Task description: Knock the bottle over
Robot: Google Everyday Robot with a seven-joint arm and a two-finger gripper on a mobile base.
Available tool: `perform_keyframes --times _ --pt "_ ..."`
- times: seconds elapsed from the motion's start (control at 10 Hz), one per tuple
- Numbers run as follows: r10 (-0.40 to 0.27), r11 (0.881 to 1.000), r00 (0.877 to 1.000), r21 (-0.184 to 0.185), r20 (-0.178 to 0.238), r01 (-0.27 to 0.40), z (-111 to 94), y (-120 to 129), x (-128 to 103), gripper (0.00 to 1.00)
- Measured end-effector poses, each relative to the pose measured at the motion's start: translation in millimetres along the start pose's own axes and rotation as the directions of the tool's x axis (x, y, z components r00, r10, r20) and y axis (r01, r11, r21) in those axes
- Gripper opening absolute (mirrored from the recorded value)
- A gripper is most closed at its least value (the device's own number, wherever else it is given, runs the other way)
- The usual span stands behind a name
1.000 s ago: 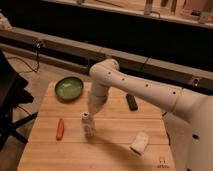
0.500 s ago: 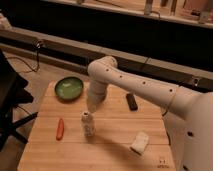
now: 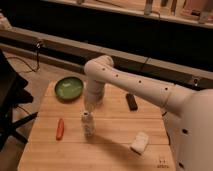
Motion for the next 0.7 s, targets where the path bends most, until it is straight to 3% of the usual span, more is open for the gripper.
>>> perform_keyframes --times 0.4,0.7 --pt "0.038 0.997 0.999 -0.062 0.028 -0.036 22 43 -31 0.17" --pt "0.055 0.996 0.998 -0.075 0.032 -0.053 12 60 -40 0.18"
